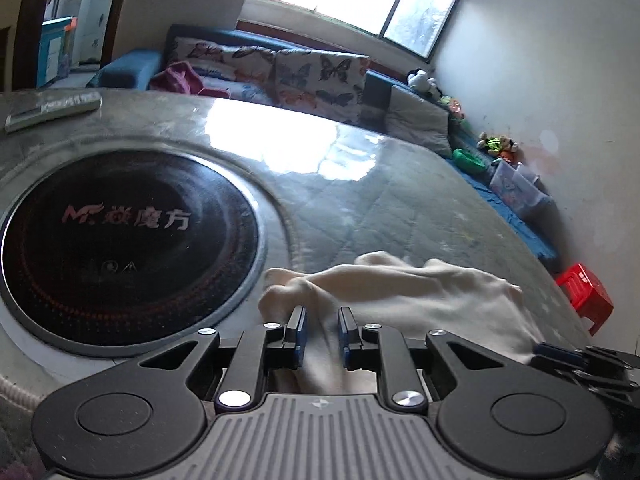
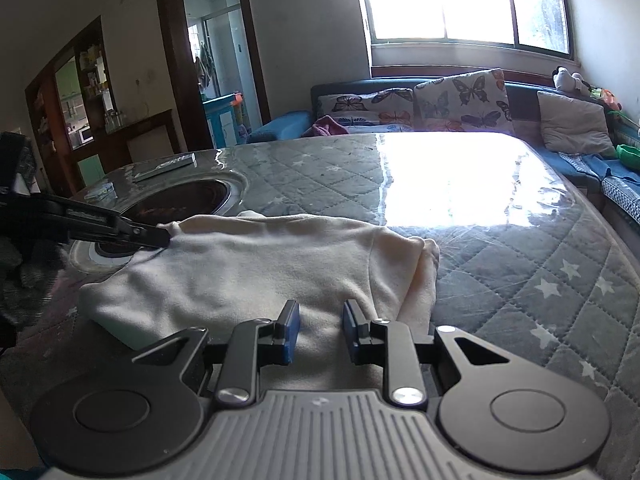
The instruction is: Fold clothes
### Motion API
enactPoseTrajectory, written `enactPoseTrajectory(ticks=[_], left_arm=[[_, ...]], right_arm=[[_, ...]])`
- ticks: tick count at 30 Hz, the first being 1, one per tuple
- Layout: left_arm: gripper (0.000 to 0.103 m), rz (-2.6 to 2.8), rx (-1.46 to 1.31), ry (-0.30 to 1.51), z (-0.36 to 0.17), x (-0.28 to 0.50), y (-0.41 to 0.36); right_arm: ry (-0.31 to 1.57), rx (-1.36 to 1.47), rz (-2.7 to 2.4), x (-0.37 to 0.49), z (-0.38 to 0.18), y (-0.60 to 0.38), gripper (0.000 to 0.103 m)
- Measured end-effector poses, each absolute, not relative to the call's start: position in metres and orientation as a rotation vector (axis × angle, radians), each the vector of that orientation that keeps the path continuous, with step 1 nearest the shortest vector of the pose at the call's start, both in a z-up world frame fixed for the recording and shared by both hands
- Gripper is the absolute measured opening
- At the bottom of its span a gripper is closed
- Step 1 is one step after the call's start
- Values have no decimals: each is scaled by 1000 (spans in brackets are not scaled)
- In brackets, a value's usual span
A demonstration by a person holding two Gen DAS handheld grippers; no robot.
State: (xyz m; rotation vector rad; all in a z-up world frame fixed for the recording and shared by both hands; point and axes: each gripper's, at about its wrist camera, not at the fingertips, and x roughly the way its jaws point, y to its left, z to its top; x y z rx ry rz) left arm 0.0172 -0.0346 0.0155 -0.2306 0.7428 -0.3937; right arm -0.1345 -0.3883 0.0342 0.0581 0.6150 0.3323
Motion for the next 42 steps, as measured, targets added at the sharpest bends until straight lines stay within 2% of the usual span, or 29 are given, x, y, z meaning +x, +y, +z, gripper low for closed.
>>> enactPoseTrajectory(ticks=[7, 20, 38, 41, 42], left_arm=[[18, -391, -201, 714, 22, 25, -40], [18, -387, -162, 735, 17, 38, -46], [18, -365, -141, 729, 19, 37, -47], [25, -365, -139, 728, 22, 32, -50], [32, -366, -139, 728, 23, 30, -50]], right_arm=[[621, 30, 344, -126, 42, -386, 24], [659, 14, 314, -58, 38, -395, 23], [645, 11, 262, -67, 42, -396, 24], [634, 5, 268, -75, 47, -393, 24], [630, 2, 272, -78, 48, -392, 24]])
